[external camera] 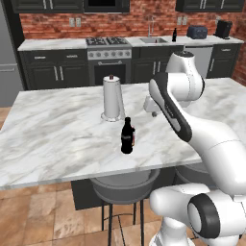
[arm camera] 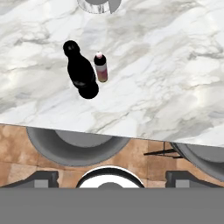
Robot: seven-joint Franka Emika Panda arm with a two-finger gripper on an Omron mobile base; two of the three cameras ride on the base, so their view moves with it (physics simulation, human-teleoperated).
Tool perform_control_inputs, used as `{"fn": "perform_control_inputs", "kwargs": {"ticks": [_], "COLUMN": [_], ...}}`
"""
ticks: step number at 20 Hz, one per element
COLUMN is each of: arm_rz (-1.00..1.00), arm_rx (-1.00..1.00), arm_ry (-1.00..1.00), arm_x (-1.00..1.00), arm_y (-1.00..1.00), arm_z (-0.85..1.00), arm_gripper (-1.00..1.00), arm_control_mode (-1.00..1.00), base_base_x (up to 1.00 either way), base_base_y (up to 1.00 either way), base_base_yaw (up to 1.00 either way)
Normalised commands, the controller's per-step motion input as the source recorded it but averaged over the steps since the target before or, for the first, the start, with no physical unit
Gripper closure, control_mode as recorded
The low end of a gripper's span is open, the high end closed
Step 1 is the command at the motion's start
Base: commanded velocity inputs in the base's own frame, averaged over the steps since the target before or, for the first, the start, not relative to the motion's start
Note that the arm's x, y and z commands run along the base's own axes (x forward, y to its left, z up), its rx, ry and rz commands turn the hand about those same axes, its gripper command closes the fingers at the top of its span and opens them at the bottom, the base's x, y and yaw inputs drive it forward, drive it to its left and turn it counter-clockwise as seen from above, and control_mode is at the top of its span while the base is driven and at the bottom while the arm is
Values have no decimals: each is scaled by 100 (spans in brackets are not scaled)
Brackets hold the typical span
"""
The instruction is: Place the large bottle from the dining counter next to the other large bottle outside the sink, and place the small bottle from the dining counter next to the other small bottle inside the sink.
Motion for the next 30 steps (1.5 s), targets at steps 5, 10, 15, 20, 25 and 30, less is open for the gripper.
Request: {"fn": "perform_control_inputs", "kwargs": {"ticks": [5, 10, 15, 20, 25, 30], "arm_rz": [0, 0, 1, 2, 3, 5], "arm_rx": [0, 0, 0, 0, 0, 0], "arm_ry": [0, 0, 0, 0, 0, 0], "arm_x": [0, -11, -23, -23, -22, -21], "arm_y": [0, 0, 1, 3, 0, 2], "arm_z": [0, 0, 0, 0, 0, -2], "arm_gripper": [-100, -100, -100, -100, -100, -100], "arm_control_mode": [-100, -100, -100, -100, -100, -100], "base_base_x": [0, 0, 0, 0, 0, 0], "base_base_y": [0, 0, 0, 0, 0, 0], "base_base_yaw": [0, 0, 0, 0, 0, 0]}}
